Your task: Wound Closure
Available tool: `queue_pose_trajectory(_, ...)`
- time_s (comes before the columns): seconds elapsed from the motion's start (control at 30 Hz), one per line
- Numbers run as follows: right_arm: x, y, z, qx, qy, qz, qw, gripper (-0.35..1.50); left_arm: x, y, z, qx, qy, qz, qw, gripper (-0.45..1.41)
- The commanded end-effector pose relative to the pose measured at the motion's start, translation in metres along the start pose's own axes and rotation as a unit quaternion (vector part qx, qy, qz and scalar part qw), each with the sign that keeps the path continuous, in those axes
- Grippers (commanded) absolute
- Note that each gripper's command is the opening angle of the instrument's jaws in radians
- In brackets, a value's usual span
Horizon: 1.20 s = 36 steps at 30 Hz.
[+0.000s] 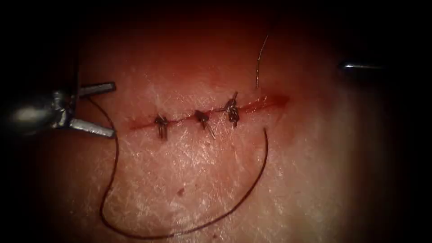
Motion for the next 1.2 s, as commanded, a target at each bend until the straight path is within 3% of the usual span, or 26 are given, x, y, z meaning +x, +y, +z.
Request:
queue_pose_trajectory(0.03, -0.001, -0.0004, 0.0008, 0.002, -0.003, 0.001, 1.0, 1.47, -0.0006, -0.0001, 0.0003, -0.001, 0.002, -0.009, 1.0, 0.93)
queue_pose_trajectory(0.17, -0.0016, -0.0008, 0.0012, 0.007, -0.005, -0.002, 1.0, 1.47, -0.002, -0.0005, -0.0028, -0.014, 0.004, -0.038, 0.999, 1.09)
queue_pose_trajectory(0.37, -0.0024, -0.0014, 0.0018, 0.014, -0.014, -0.005, 1.0, 1.47, -0.0039, -0.0019, -0.0062, 0.01, -0.006, -0.035, 0.999, 1.08)
queue_pose_trajectory(0.53, -0.0032, -0.0022, 0.0023, 0.025, -0.029, -0.008, 0.999, 1.47, -0.0062, -0.0039, -0.0071, 0.02, -0.06, 0.019, 0.998, 1.06)
queue_pose_trajectory(0.67, -0.0033, -0.0023, 0.0023, 0.029, -0.03, -0.009, 0.999, 1.47, -0.0073, -0.0045, -0.0082, 0.028, -0.099, 0.023, 0.994, 1.09)
queue_pose_trajectory(0.9, -0.0034, -0.0024, 0.0023, 0.031, -0.034, -0.009, 0.999, 1.47, -0.0058, -0.0061, -0.0117, 0.033, -0.113, 0.02, 0.993, 1.08)
queue_pose_trajectory(1.03, -0.0036, -0.0024, 0.0025, 0.033, -0.035, -0.01, 0.999, 1.47, -0.0037, -0.007, -0.0135, 0.054, -0.115, 0.005, 0.992, 0.96)
queue_pose_trajectory(1.2, -0.0039, -0.0027, 0.0028, 0.037, -0.038, -0.011, 0.999, 1.47, -0.0019, -0.0058, -0.011, 0.056, -0.092, -0.02, 0.994, 0.86)
